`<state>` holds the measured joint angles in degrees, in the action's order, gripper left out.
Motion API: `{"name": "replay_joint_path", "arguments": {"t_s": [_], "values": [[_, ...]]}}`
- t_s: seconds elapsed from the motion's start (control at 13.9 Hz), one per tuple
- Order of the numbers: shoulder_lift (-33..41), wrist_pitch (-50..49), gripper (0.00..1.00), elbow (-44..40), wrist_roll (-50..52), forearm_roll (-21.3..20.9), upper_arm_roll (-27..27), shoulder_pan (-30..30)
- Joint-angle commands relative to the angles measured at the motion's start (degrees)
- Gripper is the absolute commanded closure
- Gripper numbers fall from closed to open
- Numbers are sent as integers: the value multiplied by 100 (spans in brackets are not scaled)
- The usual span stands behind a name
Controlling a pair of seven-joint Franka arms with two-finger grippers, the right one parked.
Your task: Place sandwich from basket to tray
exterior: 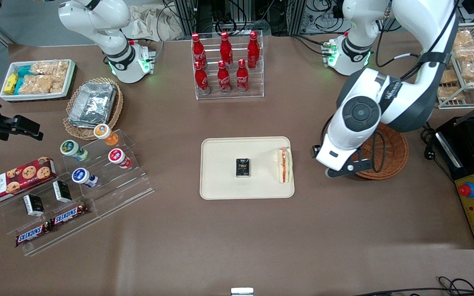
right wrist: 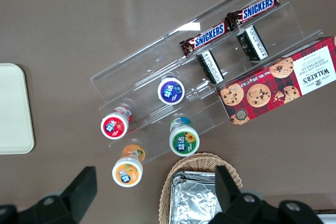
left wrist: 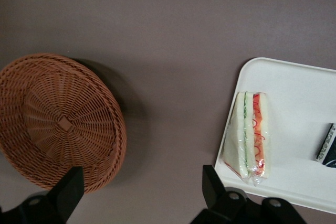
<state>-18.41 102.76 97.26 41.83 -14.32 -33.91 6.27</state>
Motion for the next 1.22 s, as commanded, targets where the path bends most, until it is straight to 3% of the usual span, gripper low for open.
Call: {"name": "replay_joint_path", "arguments": {"t_s": [0.0,0.36,0.43,0.72,1.15], "values": [[320,-46,0,153,-332,244,-11,162],[935,-362,0,153,-2052,543,24,1033],[1067,-379,0,153,-2238,683,251,999],[1612,-634,0,144,-3196,1307,1832,130],[2087,-1091,0,-14,-3830,1511,2986,-399]]}}
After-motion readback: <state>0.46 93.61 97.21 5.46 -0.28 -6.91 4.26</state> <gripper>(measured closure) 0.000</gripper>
